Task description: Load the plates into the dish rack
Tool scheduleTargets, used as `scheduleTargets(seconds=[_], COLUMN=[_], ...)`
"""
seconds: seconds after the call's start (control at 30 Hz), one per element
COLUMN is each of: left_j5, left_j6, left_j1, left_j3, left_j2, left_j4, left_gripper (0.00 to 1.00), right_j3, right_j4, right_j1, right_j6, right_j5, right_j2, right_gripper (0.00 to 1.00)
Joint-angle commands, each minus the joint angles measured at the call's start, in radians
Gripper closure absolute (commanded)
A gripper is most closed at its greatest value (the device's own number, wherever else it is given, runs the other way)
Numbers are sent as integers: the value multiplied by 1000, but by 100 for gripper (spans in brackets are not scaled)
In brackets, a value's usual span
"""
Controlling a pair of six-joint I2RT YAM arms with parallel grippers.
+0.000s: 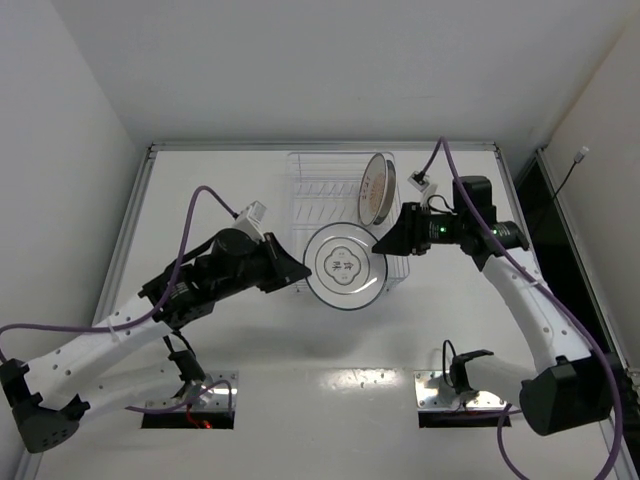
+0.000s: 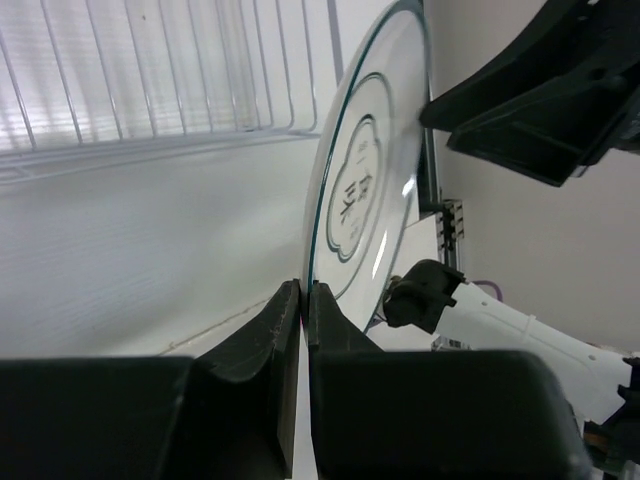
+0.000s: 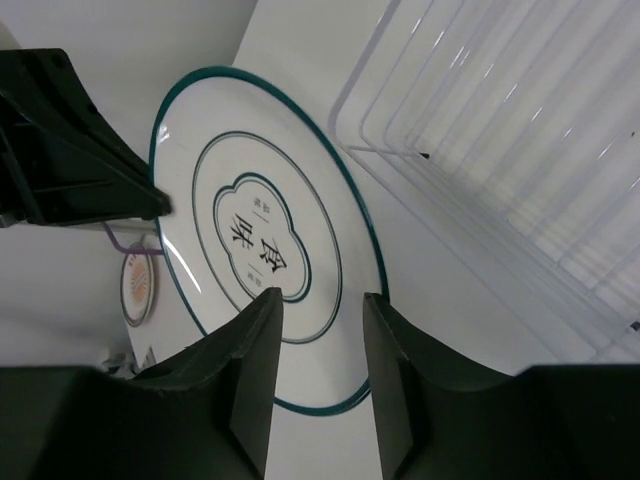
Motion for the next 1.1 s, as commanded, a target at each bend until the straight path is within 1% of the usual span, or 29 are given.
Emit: scheduleTargets(seconds=[0.0,0.13,0.27,0.33,0.47,0.7,0.8,0.9,0.93,0.97,1.0,1.03,1.07], left_j5=[37,75,109,109,109,118,118,129,129,138,138,138,138], left_j6=[16,25,25,25,25,43,43,43,43,33,33,33,33], left_j1=[28,49,60,69,80,107,108,108,108,108,108,108,108], left_j3=[66,75,66,66,66,66,66,57,57,45,45,45,34], left_j2=[-31,-31,-31,-31,-40,-40,-40,-40,-40,-40,-40,-40,-40], left_j4=[82,94,108,108,97,79,79,88,100,112,112,121,122], left_gripper=[100,100,100,100,100,100,100,100,100,100,100,100,100], right_j3=[-2,-25,-63,-64,-36,-36,-45,-66,-82,-93,-93,-93,-93], right_j4=[44,33,110,110,42,42,77,134,151,178,179,192,192], right_j1=[-21,-40,-40,-40,-51,-51,-51,-51,-51,-51,-51,-51,-51], right_j6=[-25,-45,1,1,-42,-42,-18,25,39,64,73,73,85], right_j5=[-53,-68,-110,-110,-82,-82,-93,-123,-134,-134,-134,-134,-134], right_j2=[2,23,32,32,23,32,32,32,32,32,32,32,32], right_gripper=[64,63,62,62,62,62,62,68,79,86,96,100,100])
